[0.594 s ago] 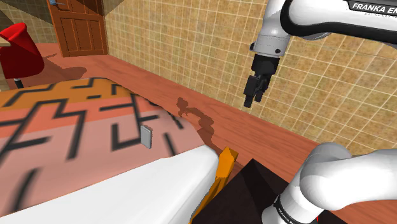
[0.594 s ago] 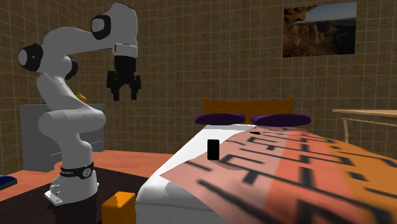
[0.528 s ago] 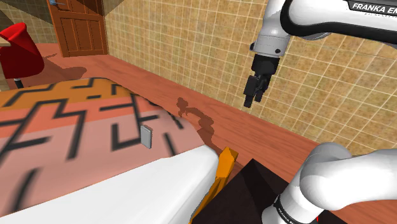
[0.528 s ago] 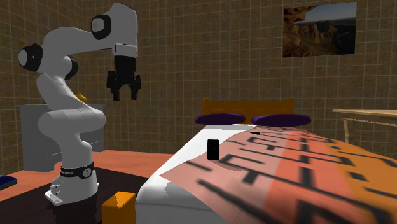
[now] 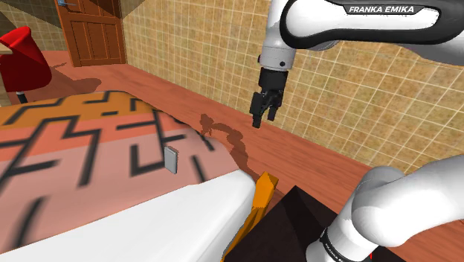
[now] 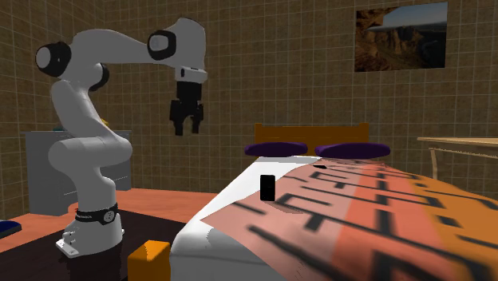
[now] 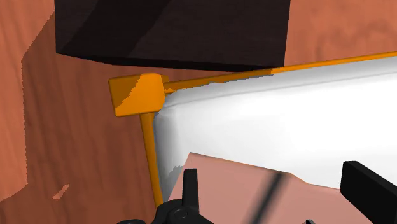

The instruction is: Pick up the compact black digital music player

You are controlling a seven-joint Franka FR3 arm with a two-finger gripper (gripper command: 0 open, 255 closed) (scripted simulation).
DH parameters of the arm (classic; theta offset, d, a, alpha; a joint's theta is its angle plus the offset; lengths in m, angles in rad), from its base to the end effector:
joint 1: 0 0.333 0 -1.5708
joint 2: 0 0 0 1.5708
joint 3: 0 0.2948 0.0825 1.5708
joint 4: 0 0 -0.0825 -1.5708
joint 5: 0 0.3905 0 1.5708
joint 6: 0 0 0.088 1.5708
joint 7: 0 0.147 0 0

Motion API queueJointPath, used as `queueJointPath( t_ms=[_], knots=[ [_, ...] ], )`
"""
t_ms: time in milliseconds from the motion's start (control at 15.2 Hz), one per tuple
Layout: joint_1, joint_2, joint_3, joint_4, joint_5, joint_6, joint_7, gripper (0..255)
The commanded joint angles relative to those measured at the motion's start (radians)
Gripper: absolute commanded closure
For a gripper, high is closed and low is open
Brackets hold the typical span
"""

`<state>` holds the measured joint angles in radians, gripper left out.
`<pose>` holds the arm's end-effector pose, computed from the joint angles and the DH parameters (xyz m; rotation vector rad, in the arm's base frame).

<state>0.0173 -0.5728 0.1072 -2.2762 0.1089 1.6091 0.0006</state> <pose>0.3769 0.0661 0.4996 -3.0891 -0.1463 0.1533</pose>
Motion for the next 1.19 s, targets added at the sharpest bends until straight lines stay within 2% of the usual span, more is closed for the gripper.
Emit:
queueJointPath(
  t_ms=[0,594,1122],
  knots=[
    [0.007,0.068,0.022,0.029,0.005,0.034,0.015,0],
    [0.04,0.413,0.119,0.25,-0.013,0.129,0.107,0],
    [0.093,0.741,0.174,0.537,-0.086,0.136,0.197,0]
  ],
)
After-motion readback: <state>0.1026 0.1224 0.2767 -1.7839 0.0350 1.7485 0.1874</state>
